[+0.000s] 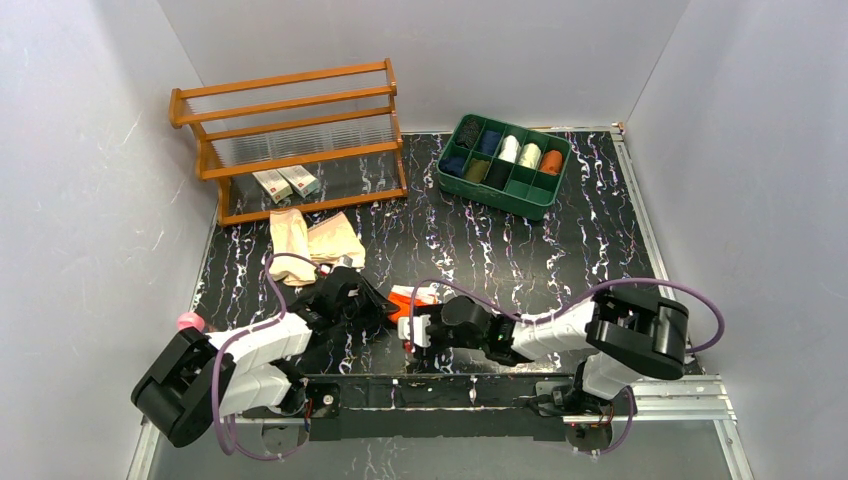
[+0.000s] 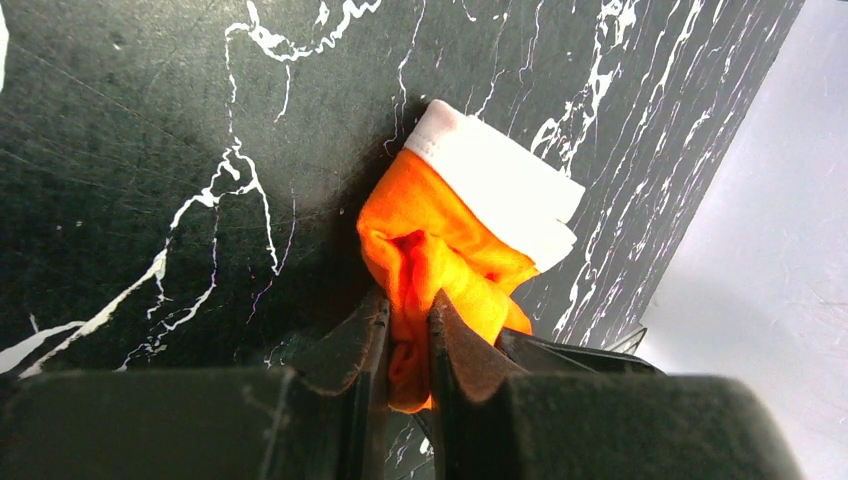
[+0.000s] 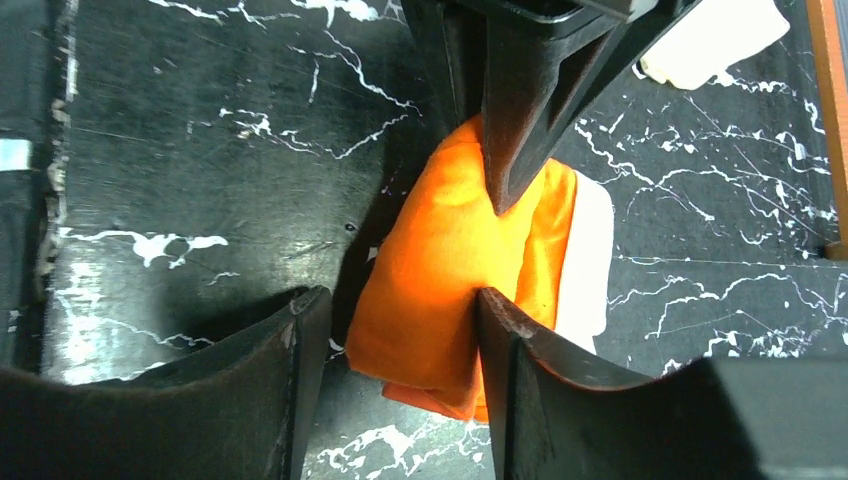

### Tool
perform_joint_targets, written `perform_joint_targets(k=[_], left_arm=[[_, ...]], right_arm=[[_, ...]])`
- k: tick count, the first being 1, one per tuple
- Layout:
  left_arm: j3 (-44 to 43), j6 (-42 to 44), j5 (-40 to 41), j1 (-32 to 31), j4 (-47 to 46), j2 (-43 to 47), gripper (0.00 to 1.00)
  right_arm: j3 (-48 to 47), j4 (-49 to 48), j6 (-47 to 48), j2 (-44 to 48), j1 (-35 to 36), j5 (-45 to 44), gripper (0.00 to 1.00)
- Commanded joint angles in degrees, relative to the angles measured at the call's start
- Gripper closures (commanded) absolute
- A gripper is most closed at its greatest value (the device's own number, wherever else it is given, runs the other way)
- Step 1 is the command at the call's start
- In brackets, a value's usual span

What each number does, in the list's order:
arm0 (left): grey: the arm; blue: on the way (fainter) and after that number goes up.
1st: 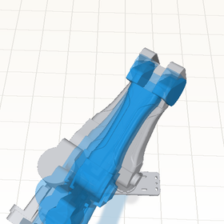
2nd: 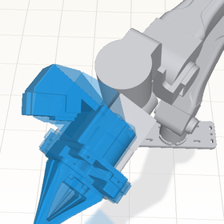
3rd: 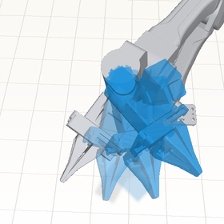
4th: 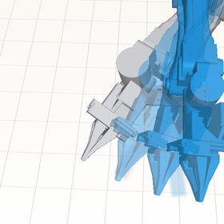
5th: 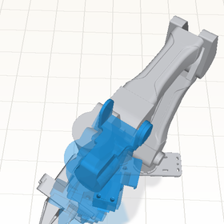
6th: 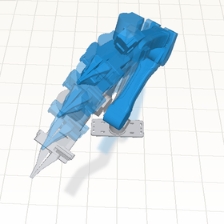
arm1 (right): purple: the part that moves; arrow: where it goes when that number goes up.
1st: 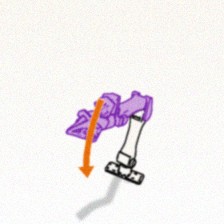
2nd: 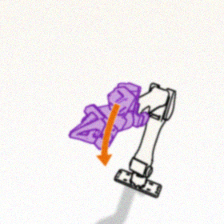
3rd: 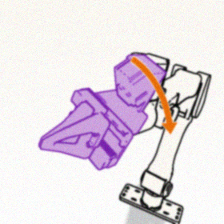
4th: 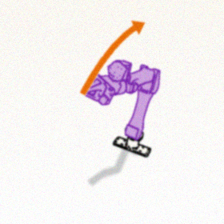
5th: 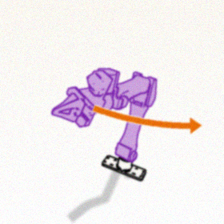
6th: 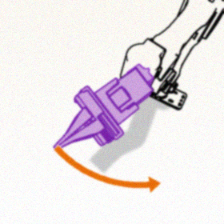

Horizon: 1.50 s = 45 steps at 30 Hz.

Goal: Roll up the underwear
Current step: Roll the underwear to the center of the board.

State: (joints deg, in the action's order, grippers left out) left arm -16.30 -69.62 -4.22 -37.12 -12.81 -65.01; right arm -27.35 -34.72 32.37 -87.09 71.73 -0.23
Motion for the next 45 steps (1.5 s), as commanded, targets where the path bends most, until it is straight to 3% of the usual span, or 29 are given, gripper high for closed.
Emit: perform_joint_targets(k=[1, 7, 10, 13, 19, 26, 32, 38, 45], left_arm=[[-0.93, -0.08, 2.45, -0.28, 4.98, 0.73, 1.0], [-0.94, 0.17, 2.34, -0.33, 5.88, 1.26, 1.0], [-1.02, 0.55, 2.65, -0.28, 6.96, 2.36, 1.0], [-1.18, 1.04, 3.93, -0.32, 9.41, 4.46, 0.9], [-1.49, 2.3, 8.63, -0.12, 15.65, 10.07, 0.55], [-1.56, 4.8, 9.8, 0.03, 15.32, 15.85, 0.35], [-1.05, 9.09, 8.57, 0.03, 12.03, 20.42, 0.24], [2.87, 9.58, 4.47, 0.04, 3.9, 20.39, 0.22], [3.64, 11.83, -0.12, 0.03, 0.94, 15.95, 0.22]], right_arm=[[-1.93, -6.31, 3.39, -3.17, 0.84, -4.1, 0.42], [0.03, -10.58, 3.67, -6.03, 1.08, -8.67, 0.67], [-0.11, -9.17, 2.18, -7.05, 1.01, -9.87, 0.86], [-0.95, -5.64, -2.42, -6.46, -0.6, -4.53, 0.98], [-1.73, -3.07, -18.36, -1.75, -10.93, 20.79, 0.99], [-6.6, -1.03, -32.5, -6.28, -19.29, 40.59, 0.97], [-9.65, -0.2, -43.38, -11.91, -23.02, 44.33, 0.97], [-8.6, -2.12, -54.16, -14.75, -25.11, 43.28, 0.96], [-7.37, -2.4, -63.66, -18.32, -26.79, 40.29, 0.96]])
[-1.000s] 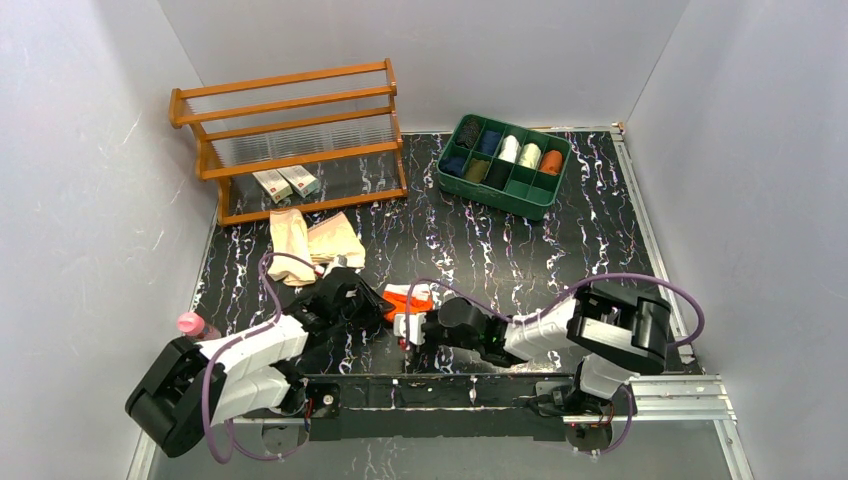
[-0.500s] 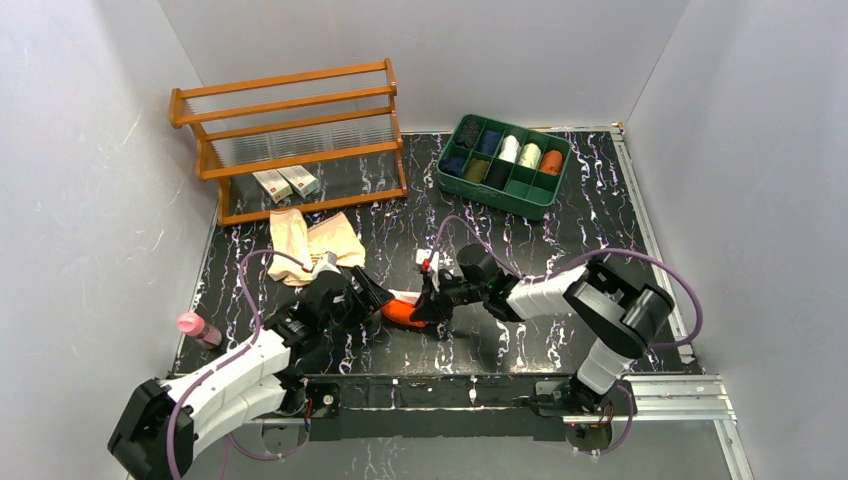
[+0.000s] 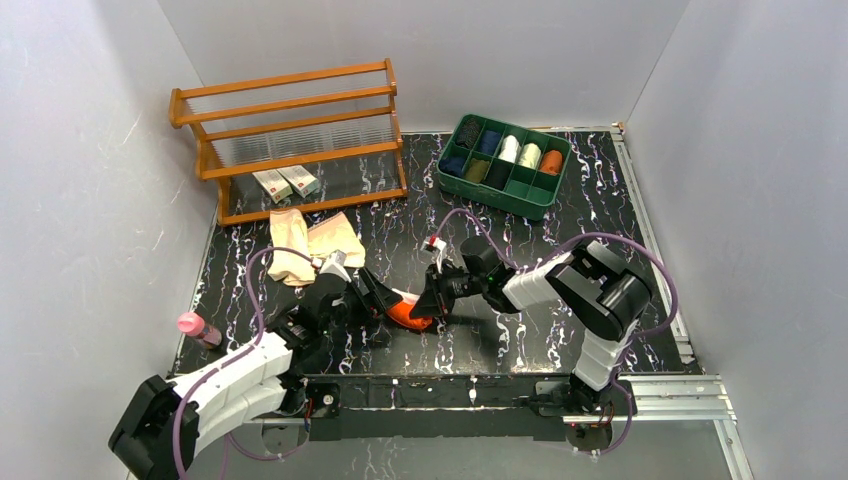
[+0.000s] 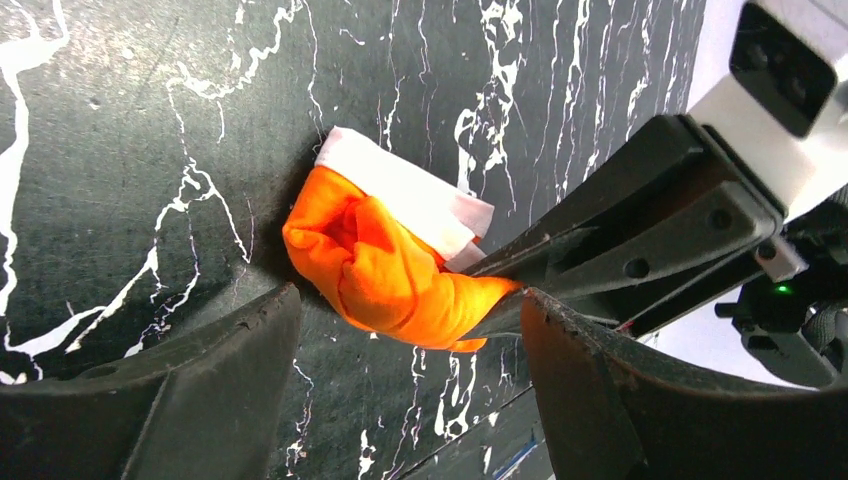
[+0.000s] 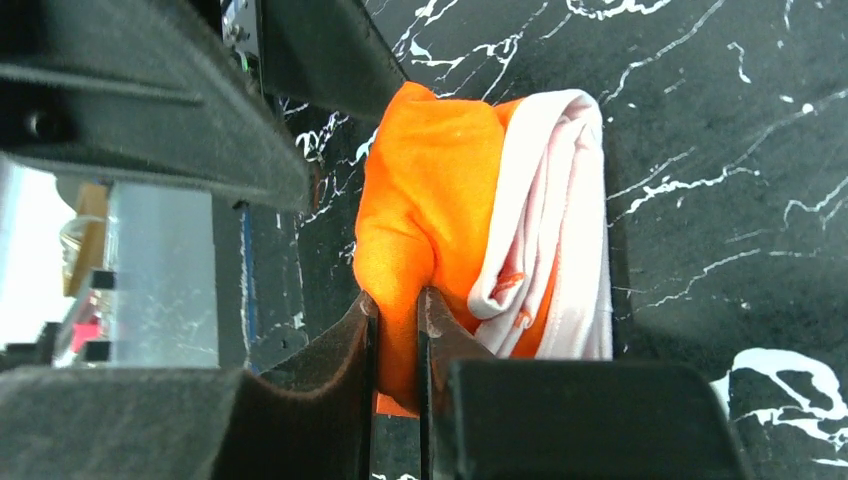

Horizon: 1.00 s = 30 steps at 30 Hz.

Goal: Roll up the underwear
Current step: Roll the underwear to the center of the board.

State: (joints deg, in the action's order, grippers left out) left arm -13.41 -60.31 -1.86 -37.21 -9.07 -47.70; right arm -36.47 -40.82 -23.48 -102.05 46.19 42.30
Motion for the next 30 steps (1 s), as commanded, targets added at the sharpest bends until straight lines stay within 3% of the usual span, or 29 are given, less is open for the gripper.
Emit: perform_joint_targets(k=[1, 13, 30], left_arm=[[0.91, 2.7, -2.61, 0.12, -2.87, -1.72, 0.22], [3.25, 3.64, -2.42, 0.12, -5.97, -2.3, 0.27], [1.92, 2.32, -0.16, -0.7, -20.72, -19.68, 0.28]], right_arm=[[2.08, 3.09, -9.52, -4.0, -1.82, -2.42, 0.96], [6.46, -3.43, -19.52, -7.75, -6.17, -2.01, 0.96], [5.72, -4.29, -21.79, -12.27, -8.53, 0.47, 0.92]])
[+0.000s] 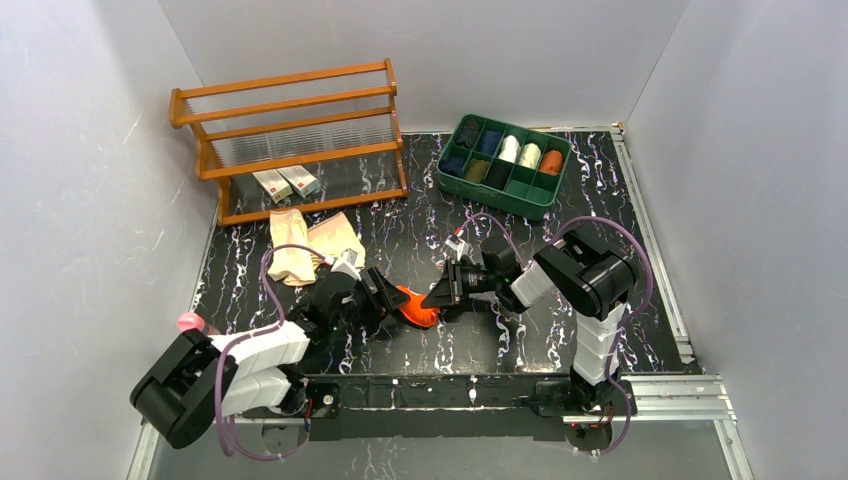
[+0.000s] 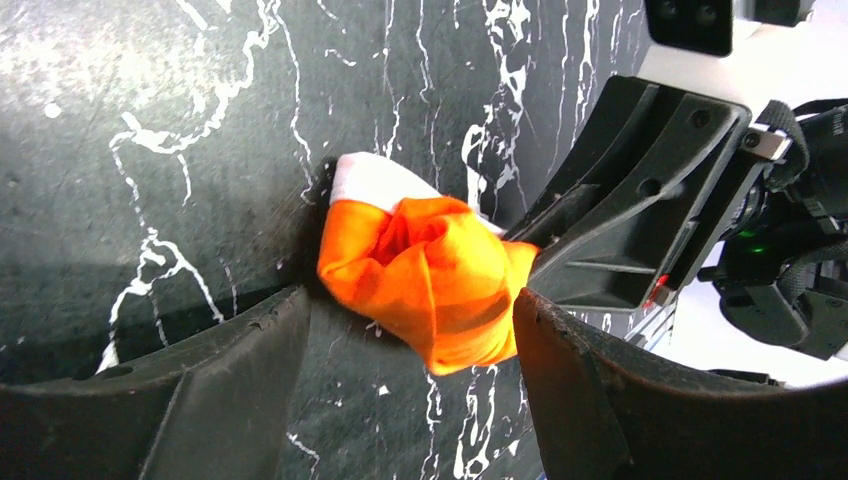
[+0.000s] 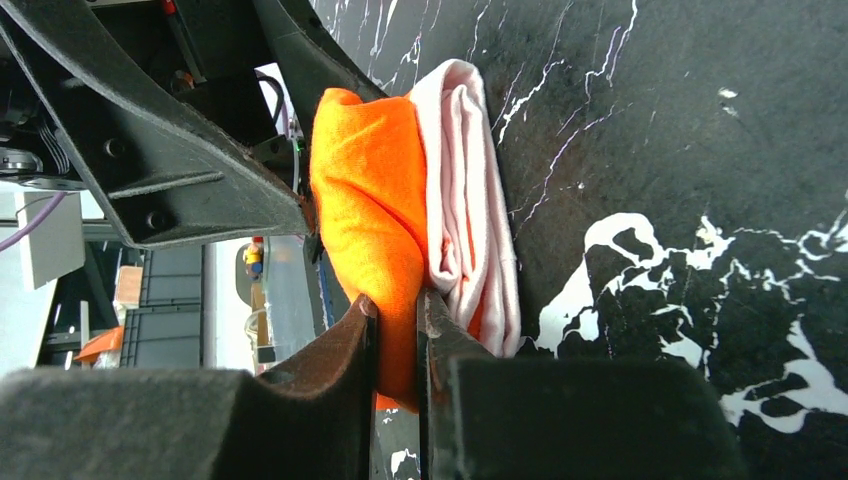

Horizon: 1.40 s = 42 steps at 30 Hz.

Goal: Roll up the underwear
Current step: Roll the underwear to the center of the board.

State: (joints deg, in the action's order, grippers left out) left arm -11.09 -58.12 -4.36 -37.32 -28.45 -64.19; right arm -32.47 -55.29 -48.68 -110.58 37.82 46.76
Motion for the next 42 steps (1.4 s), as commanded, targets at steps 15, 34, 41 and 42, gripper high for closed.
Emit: perform_joint_targets(k=[15, 34, 41, 42], left_arm=[[-2.74, 0.18, 3.57, -2.11, 2.14, -18.5, 0.72], [-11.11, 3.0, 3.45, -2.54, 16.59, -16.06, 0.76], [-13.21, 2.67, 2.62, -2.74, 19.01, -16.44, 0.79], [-13.25, 2.53, 2.61, -2.76, 19.19, -16.35, 0.79]], right_arm=[[-1.15, 19.34, 13.45, 3.42, -0.3, -3.63, 0.38], [-4.85, 43.32, 48.91, 34.9, 9.57, -35.28, 0.26], [-2.16, 35.37, 62.66, 33.74, 21.77, -44.27, 0.3], [-2.45, 35.4, 63.25, 32.16, 22.13, -44.97, 0.3]])
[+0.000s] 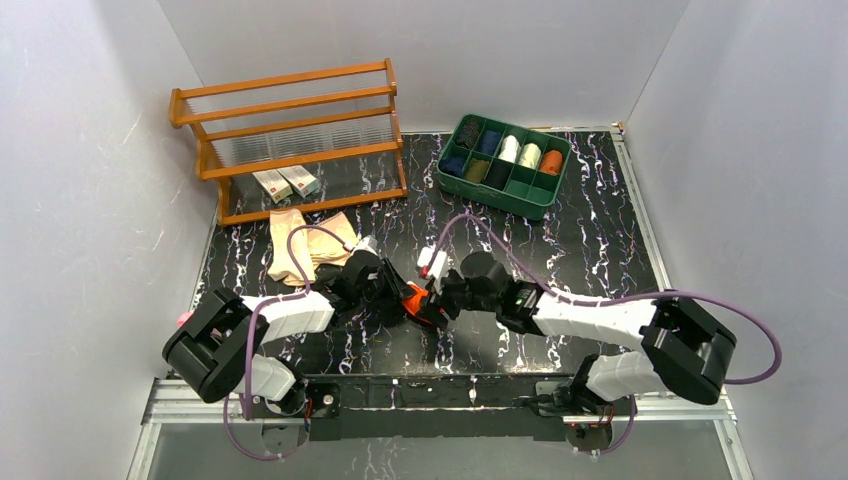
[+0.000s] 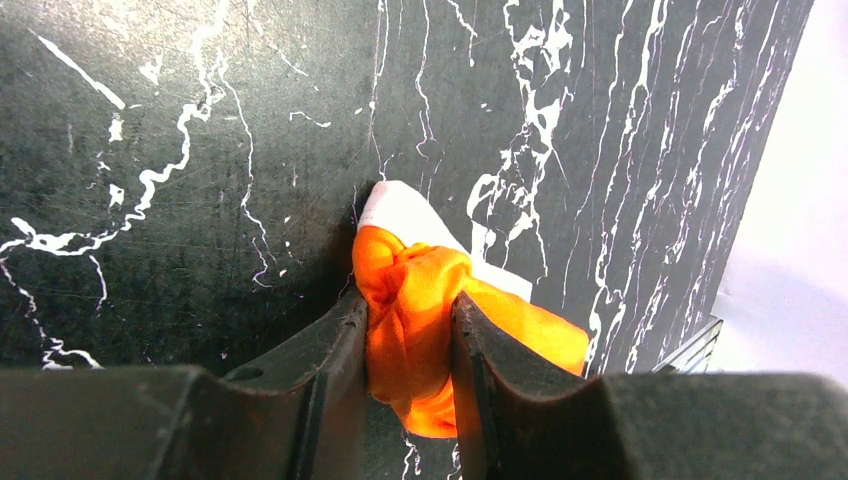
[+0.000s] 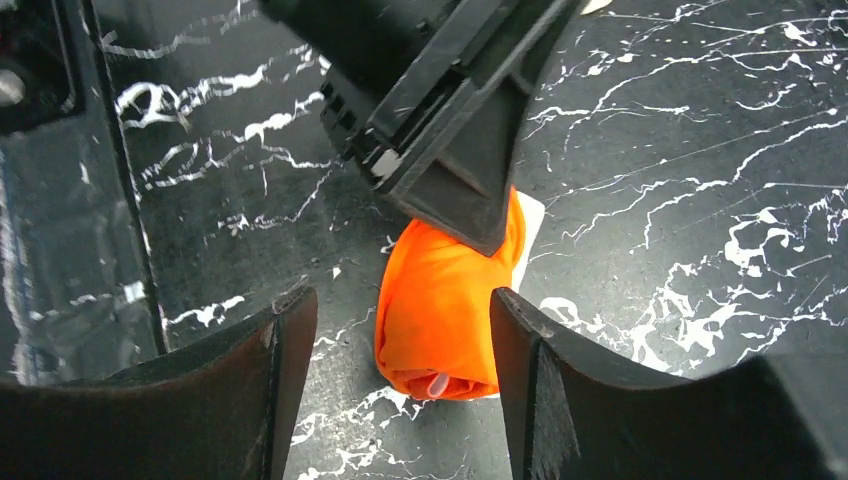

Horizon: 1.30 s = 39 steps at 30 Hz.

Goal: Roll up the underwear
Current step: Roll the underwear to the center of the board.

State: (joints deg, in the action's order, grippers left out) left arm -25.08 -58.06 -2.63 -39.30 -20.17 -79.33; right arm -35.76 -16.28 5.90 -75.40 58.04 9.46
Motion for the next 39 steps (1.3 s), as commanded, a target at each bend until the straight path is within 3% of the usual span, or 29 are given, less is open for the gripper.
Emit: perform_joint_targets(k=[1, 6, 11, 13, 15, 17, 20, 26, 30, 33, 39], left_arm=[[0.74, 2.33, 0.86, -0.77, 11.03, -1.09, 0.79], [0.91, 1.9, 0.88, -0.85, 11.33, -0.52, 0.79], [1.1, 1.55, 1.73, -0.82, 12.3, 1.71, 0.77], [1.64, 1.38, 1.66, -0.84, 10.93, 3.49, 0.71], [2.51, 1.31, 1.52, -0.84, 8.72, 5.22, 0.58], [3.32, 1.01, 1.29, -0.86, 6.58, 6.27, 0.47], [4.48, 0.06, 0.17, -0.84, 3.16, 6.22, 0.37], [6.68, -2.53, -2.45, -0.86, -3.78, 4.15, 0.33], [6.69, -2.75, -1.22, -0.86, -1.38, 2.95, 0.3], [6.56, -1.31, 1.48, -1.02, -0.61, 0.26, 0.35], [5.0, 0.42, 1.84, -1.62, 0.82, -4.95, 0.72]], right_arm=[[0.62, -3.59, 9.02, -4.36, 2.1, -7.85, 0.3], [0.03, -3.03, 9.79, -11.46, 2.91, -6.74, 0.4], [0.32, 0.48, 3.97, -13.68, 3.06, -8.35, 0.7], [2.03, -0.69, 0.73, -12.88, 1.91, -4.57, 0.75], [2.97, -1.89, -3.15, -12.72, -1.39, 3.32, 0.79], [3.73, -3.93, -7.33, -13.38, -5.44, 12.07, 0.81], [4.47, -7.71, -13.39, -15.6, -9.81, 21.32, 0.8], [2.96, -9.2, -17.58, -21.61, -12.8, 29.33, 0.78], [2.4, -8.89, -21.72, -25.45, -17.24, 31.36, 0.78], [2.81, -10.71, -23.59, -26.52, -19.08, 33.95, 0.76], [1.73, -7.96, -21.86, -23.52, -19.24, 31.78, 0.53]])
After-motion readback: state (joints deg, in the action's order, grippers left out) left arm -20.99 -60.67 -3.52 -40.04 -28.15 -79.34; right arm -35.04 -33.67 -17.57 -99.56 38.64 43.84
